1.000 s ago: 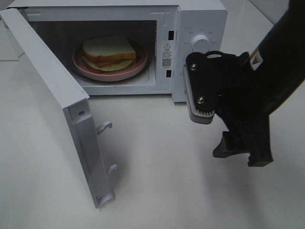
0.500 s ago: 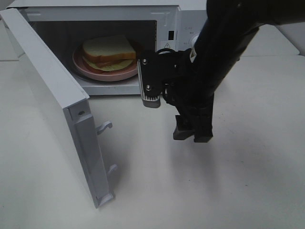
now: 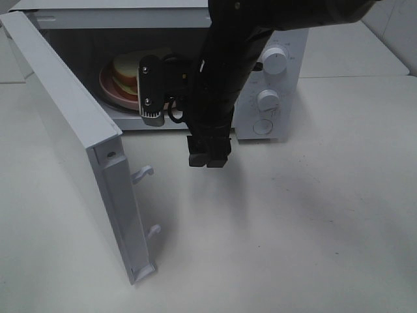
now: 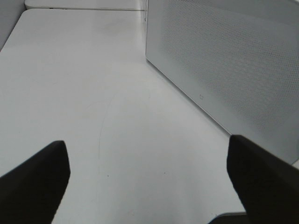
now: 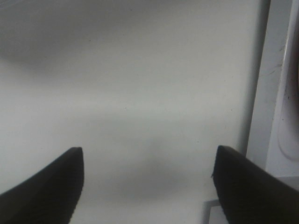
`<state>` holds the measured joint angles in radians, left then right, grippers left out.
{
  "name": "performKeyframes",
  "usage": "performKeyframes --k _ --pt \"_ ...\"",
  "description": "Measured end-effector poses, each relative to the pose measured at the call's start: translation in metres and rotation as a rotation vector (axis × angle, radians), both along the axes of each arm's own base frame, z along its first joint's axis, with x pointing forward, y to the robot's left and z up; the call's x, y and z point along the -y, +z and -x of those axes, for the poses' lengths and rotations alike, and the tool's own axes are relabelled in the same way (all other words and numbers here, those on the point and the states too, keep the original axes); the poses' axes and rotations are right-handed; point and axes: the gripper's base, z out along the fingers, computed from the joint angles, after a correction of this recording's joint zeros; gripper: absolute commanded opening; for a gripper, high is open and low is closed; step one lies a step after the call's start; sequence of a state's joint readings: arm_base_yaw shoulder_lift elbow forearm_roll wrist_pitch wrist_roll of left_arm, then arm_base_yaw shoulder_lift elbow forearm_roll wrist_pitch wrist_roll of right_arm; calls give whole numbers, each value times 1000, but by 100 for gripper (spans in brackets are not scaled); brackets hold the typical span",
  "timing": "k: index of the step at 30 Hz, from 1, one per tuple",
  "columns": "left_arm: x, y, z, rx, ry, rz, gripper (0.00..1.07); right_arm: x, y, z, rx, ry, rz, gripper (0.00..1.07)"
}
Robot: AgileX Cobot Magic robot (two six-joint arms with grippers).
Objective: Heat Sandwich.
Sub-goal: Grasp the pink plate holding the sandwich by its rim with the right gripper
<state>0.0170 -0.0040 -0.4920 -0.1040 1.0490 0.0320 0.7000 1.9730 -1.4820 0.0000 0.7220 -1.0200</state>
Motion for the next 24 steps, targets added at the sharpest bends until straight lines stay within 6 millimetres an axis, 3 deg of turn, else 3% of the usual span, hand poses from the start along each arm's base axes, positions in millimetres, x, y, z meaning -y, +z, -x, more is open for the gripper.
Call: performKeyframes --k 11,24 --pt "0 0 0 0 0 0 84 -29 -11 -29 36 8 -30 74" --pt "0 0 0 0 0 0 84 -51 -16 -55 68 -3 -84 73"
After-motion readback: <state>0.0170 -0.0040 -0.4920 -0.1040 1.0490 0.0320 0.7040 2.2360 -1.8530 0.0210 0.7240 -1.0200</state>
